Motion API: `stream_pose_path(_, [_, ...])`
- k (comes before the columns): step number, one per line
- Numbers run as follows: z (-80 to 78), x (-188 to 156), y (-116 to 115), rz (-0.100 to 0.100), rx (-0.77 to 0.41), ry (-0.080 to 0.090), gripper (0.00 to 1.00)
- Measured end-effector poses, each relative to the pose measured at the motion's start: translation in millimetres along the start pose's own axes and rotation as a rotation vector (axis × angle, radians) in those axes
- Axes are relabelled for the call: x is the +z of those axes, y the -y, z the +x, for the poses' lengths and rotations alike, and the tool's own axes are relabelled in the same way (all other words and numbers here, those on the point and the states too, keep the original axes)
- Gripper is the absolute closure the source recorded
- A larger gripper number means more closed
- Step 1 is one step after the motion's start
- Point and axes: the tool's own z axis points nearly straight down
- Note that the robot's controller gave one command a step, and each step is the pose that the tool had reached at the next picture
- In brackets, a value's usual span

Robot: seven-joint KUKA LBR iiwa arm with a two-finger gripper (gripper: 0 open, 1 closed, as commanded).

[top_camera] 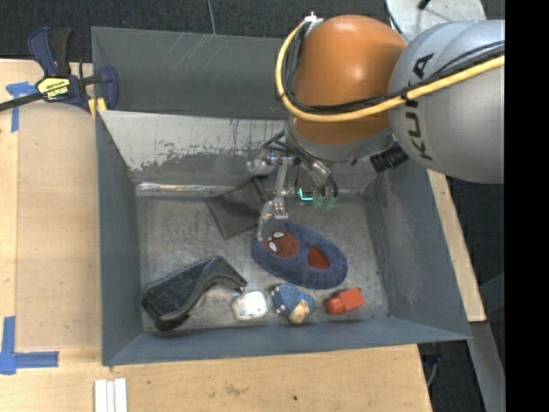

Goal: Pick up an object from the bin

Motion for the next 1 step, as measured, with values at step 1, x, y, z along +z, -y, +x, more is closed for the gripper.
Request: stream_pose_path(1, [-45.7, 149.7, 13.7, -0.002, 0.221, 0.009, 0.0])
